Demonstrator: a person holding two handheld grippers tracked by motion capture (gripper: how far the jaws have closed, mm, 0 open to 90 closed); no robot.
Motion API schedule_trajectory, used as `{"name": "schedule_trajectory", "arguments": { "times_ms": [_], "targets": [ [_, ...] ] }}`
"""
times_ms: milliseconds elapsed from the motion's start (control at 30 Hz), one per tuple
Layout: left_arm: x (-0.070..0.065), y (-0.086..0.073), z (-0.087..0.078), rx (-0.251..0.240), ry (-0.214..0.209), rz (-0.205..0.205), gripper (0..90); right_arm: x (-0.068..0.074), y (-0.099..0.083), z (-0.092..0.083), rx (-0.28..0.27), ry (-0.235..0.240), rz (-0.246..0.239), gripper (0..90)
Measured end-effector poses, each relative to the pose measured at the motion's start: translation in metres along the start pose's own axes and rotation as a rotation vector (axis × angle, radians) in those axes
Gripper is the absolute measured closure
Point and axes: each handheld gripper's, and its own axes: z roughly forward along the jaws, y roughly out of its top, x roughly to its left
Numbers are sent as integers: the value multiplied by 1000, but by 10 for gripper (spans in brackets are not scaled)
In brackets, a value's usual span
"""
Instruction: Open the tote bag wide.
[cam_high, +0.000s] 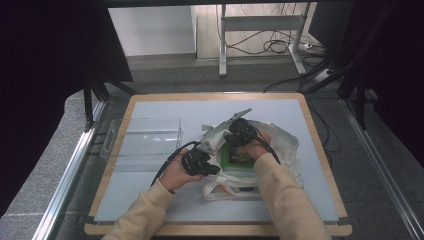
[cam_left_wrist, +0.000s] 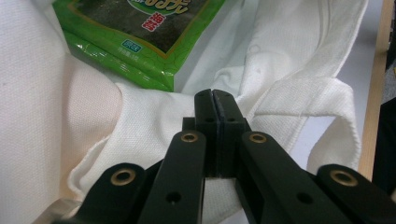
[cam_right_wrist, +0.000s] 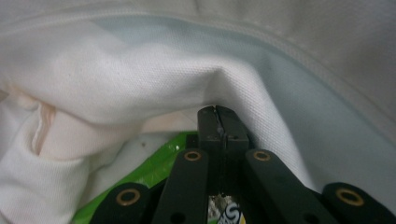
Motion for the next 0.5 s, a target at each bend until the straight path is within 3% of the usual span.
{"name": "schedule_trajectory", "arguments": {
  "times_ms": [233, 500],
  "targets": [
    [0, 0, 1, -3, 2, 5, 900, -11, -8, -8, 10, -32, 33, 890],
    [0, 0, 1, -1, 2, 0, 900, -20, -8, -2, 12, -74, 55, 890]
  ]
}}
